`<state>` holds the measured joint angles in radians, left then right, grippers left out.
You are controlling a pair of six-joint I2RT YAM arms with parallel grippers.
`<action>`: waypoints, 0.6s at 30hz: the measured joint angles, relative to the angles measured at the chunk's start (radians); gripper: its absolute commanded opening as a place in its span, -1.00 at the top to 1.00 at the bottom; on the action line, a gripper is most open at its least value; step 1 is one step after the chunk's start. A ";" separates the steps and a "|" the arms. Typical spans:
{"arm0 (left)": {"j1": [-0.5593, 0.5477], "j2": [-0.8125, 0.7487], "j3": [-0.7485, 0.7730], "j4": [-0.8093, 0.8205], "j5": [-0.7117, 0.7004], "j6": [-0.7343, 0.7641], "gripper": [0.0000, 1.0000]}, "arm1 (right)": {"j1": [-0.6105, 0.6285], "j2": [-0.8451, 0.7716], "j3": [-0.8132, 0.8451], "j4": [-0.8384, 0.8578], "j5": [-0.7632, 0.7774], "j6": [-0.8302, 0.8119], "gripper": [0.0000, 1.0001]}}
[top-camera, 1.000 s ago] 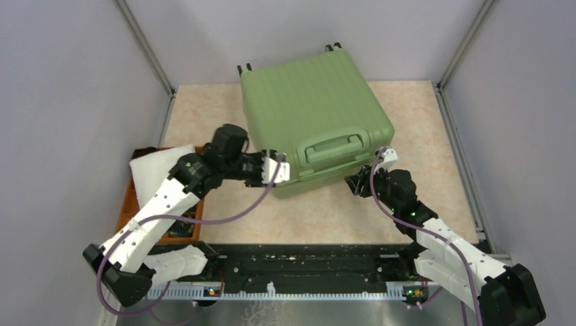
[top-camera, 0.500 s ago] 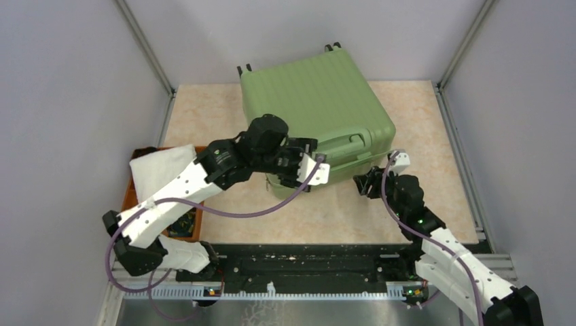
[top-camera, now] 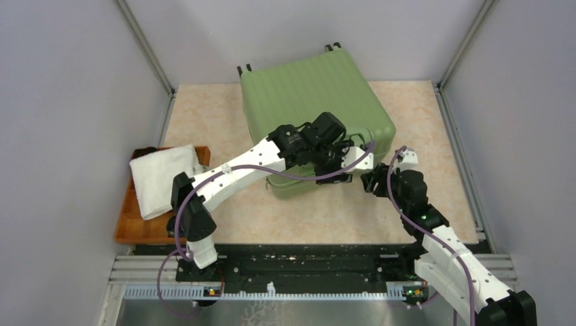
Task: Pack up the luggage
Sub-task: Zip the luggage at the center of the board.
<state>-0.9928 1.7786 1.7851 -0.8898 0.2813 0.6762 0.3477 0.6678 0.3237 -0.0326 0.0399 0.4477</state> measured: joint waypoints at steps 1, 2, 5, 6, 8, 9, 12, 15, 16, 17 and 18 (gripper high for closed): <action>0.000 0.000 0.006 -0.002 -0.008 -0.010 -0.29 | -0.005 -0.004 0.000 -0.006 -0.002 0.001 -0.10; 0.001 0.000 0.012 -0.002 -0.018 -0.022 -0.29 | -0.010 -0.008 0.000 -0.014 -0.005 0.002 -0.11; 0.001 0.000 0.017 0.000 -0.028 -0.042 -0.36 | -0.027 -0.021 0.000 -0.026 -0.011 0.003 -0.10; 0.001 0.000 0.023 -0.003 -0.025 -0.047 -0.38 | -0.032 -0.028 0.000 -0.031 -0.014 0.007 -0.10; 0.002 -0.001 0.046 -0.011 -0.013 -0.052 -0.39 | -0.038 -0.039 0.000 -0.042 -0.018 0.008 -0.10; 0.004 -0.003 0.062 -0.009 -0.011 -0.054 -0.38 | -0.040 -0.042 0.000 -0.045 -0.019 0.009 -0.10; 0.009 -0.012 0.083 -0.009 -0.027 -0.050 -0.35 | -0.046 -0.044 0.005 -0.062 -0.024 0.009 -0.09; 0.021 -0.014 0.098 -0.010 -0.045 -0.049 -0.32 | -0.050 -0.047 0.006 -0.069 -0.027 0.009 -0.09; 0.028 -0.014 0.100 -0.010 -0.049 -0.050 -0.31 | -0.050 -0.047 0.006 -0.073 -0.027 0.009 -0.09; 0.034 -0.014 0.102 -0.011 -0.055 -0.050 -0.31 | -0.050 -0.049 0.007 -0.080 -0.027 0.009 -0.09; 0.042 -0.014 0.105 -0.011 -0.058 -0.050 -0.30 | -0.051 -0.053 0.008 -0.089 -0.027 0.009 -0.09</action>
<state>-0.9504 1.7645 1.8900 -0.9005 0.2234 0.6266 0.2970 0.6144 0.3313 -0.1211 0.0128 0.4564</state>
